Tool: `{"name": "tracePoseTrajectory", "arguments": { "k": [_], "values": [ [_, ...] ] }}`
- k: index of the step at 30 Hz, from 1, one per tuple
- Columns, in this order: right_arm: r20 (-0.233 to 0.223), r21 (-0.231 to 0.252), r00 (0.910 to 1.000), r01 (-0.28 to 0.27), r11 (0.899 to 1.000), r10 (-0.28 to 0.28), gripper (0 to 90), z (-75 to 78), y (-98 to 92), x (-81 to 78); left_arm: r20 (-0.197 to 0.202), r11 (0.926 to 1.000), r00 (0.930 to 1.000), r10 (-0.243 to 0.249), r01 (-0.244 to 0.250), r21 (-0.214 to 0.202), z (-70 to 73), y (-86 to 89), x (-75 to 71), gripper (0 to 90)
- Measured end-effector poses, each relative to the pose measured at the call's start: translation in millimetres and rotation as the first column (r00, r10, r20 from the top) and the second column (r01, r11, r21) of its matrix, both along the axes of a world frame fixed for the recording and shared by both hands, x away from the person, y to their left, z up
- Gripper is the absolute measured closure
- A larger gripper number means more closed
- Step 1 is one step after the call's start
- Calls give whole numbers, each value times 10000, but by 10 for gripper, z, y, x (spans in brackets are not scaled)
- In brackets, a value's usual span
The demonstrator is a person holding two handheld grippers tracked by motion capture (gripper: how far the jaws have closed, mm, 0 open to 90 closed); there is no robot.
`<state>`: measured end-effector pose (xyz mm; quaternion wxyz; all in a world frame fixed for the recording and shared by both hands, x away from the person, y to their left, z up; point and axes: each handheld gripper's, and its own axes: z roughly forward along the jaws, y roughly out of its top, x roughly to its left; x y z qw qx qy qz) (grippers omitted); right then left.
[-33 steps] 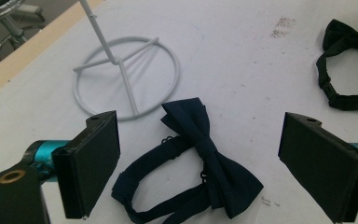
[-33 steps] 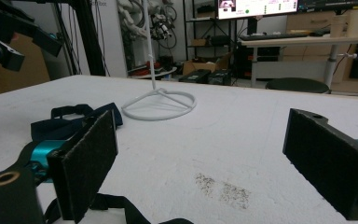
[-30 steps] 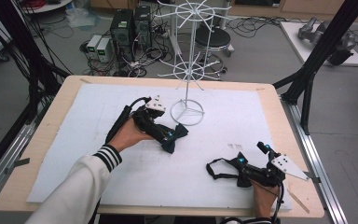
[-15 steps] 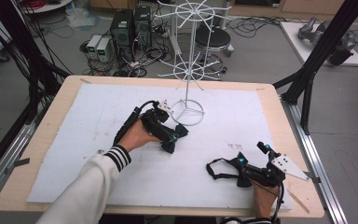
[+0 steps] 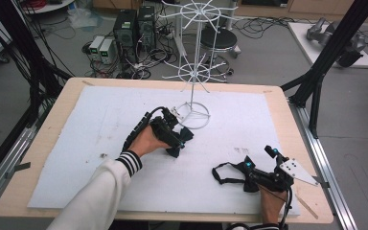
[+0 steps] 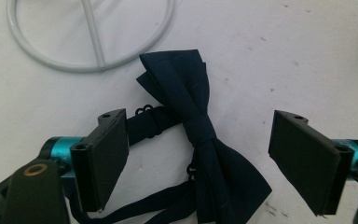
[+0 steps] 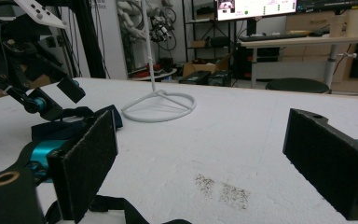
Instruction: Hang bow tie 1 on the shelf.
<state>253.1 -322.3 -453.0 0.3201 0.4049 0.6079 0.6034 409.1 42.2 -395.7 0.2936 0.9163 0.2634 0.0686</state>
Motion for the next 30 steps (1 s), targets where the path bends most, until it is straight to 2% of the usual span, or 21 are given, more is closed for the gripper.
{"name": "tracePoseTrajectory", "arguments": {
  "k": [3, 8, 10, 13, 22, 30],
  "values": [
    [8, -7, 10000, -7, 10000, 7, 93, 1, -1, 0, -55, 9998, 9999, 159, -160, -84, -40, -25, -2, 239],
    [-29, 26, 10000, -15, 10000, 15, 93, 1, 2, -4, -217, 9996, 9995, 209, -206, 167, -117, -55, 8, 280],
    [-28, 21, 10000, -10, 10000, 11, 93, 0, 1, -3, -231, 9993, 9995, 203, -196, 303, -125, -57, 16, 288],
    [41, -5, 10000, -20, 10000, 20, 93, 0, -4, 2, -333, 9991, 9989, 327, -318, 290, -141, -60, 30, 334],
    [-8, 23, 10000, -19, 10000, 19, 93, 0, -2, 0, -569, 9971, 9961, 677, -655, 398, -194, -93, 67, 346],
    [-1, 33, 10000, -11, 10000, 11, 93, -1, -7, 4, -836, 9951, 9925, 887, -847, 509, -209, -115, 103, 402]
  ]
}}
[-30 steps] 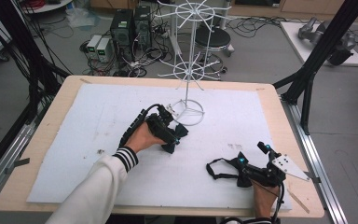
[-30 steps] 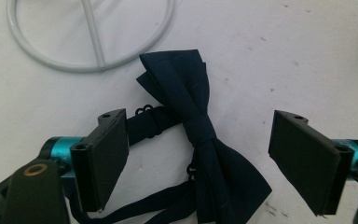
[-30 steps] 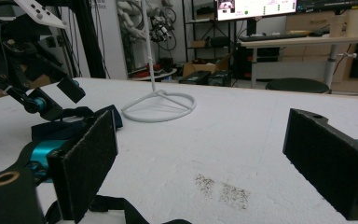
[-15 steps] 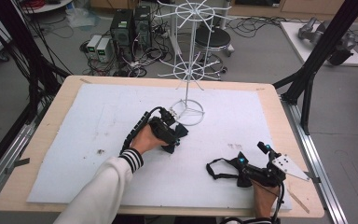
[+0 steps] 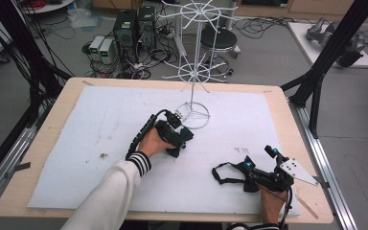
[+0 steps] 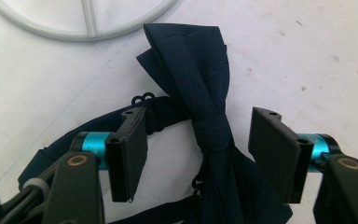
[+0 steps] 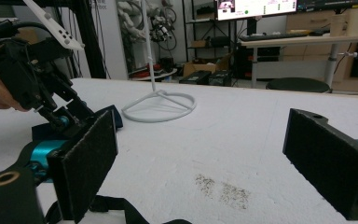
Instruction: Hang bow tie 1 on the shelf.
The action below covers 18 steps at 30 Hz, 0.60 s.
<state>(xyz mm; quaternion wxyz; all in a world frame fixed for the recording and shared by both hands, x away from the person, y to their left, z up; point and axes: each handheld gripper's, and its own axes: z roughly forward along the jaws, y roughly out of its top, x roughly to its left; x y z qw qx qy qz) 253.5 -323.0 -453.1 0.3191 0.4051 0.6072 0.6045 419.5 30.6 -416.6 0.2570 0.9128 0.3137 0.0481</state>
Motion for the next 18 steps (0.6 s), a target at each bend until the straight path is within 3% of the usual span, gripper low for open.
{"name": "tracePoseTrajectory", "arguments": {
  "k": [8, 14, 18],
  "values": [
    [-6, 26, 10000, -2, 10000, 2, 93, 0, 0, 0, -99, 10000, 9999, -51, 51, 14, -13, -16, 1, 476],
    [-9, 29, 10000, -5, 10000, 6, 93, 1, 0, -1, 106, 9996, 9999, 90, -93, 252, -8, -22, -2, 618],
    [-15, 70, 10000, -6, 10000, 6, 93, 1, -2, 1, 214, 9988, 9993, 321, -329, 361, -8, -39, -14, 658]
  ]
}}
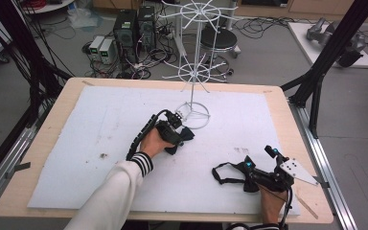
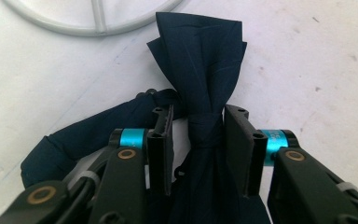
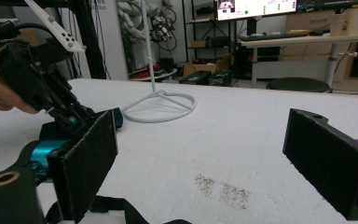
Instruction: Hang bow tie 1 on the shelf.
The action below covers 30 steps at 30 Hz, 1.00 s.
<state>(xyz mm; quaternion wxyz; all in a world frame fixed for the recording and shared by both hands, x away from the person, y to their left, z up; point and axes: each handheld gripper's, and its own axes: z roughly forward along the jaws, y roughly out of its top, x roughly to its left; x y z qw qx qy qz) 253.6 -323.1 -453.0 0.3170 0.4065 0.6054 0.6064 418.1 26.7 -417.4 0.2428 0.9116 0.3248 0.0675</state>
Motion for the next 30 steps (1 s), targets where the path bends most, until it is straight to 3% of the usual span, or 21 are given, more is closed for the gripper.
{"name": "tracePoseTrajectory", "arguments": {
  "k": [4, 9, 13, 21, 30],
  "values": [
    [0, -38, 10000, -11, 10000, 11, 93, 0, 0, -2, 159, 9999, 9998, 82, -83, 69, 2, -3, -19, 732],
    [-9, 9, 10000, 0, 10000, 0, 93, 0, 1, -1, 438, 9999, 9990, 39, -43, 106, 2, -5, -45, 742],
    [-9, 22, 10000, 5, 10000, -5, 93, 0, 2, -1, 653, 9999, 9979, 26, -18, -128, 11, 0, -56, 748],
    [-27, 6, 10000, 6, 10000, -6, 93, 0, 1, -2, 727, 9998, 9973, -41, 55, -194, 74, 35, -86, 749],
    [-22, 11, 10000, -11, 10000, 11, 93, -1, -1, -3, 962, 9968, 9952, -196, 269, -749, 179, 173, -125, 751]
  ]
}}
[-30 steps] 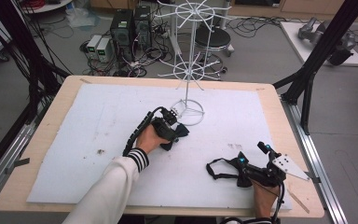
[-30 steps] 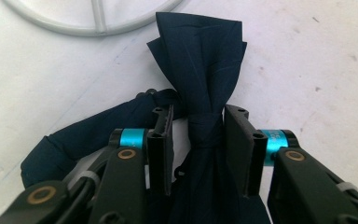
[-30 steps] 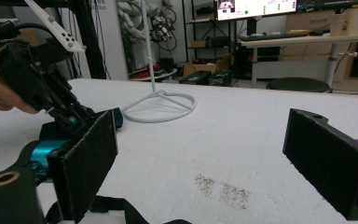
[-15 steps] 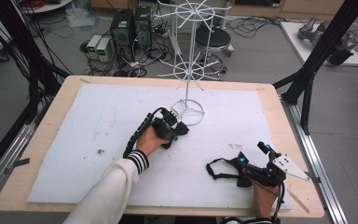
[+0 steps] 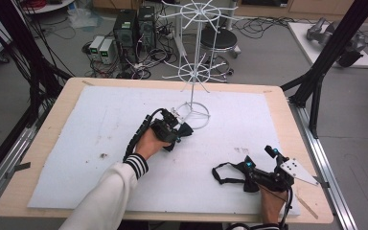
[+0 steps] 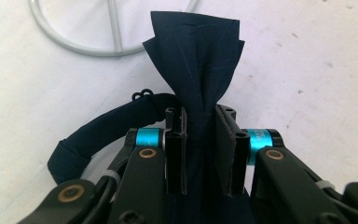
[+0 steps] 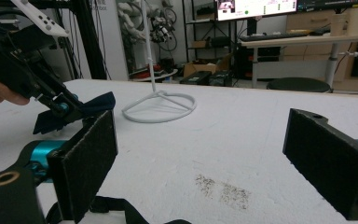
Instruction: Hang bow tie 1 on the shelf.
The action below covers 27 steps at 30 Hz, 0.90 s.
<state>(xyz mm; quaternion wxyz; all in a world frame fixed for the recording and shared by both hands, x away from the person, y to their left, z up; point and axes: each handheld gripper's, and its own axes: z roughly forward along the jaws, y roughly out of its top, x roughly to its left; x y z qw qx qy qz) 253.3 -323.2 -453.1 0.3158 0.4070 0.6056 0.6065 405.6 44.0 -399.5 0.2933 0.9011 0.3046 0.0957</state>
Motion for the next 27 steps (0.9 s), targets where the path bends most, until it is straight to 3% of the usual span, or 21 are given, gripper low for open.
{"name": "tracePoseTrajectory", "arguments": {
  "k": [12, 20, 24, 27],
  "values": [
    [12, -37, 10000, -7, 10000, 7, 93, 1, 0, -1, 249, 9946, 9997, 77, -51, -1041, 82, 263, -58, 752],
    [30, -49, 10000, 9, 10000, -9, 93, 0, 3, 1, 592, 9855, 9978, 297, -193, -1688, 169, 511, -100, 753],
    [11, -38, 10000, -1, 10000, 1, 93, 1, 3, 1, 645, 9756, 9968, 462, -311, -2174, 199, 607, -95, 753],
    [2, -36, 10000, 1, 10000, -1, 93, 1, 4, 2, 705, 9755, 9962, 503, -339, -2175, 216, 650, -97, 754]
  ]
}}
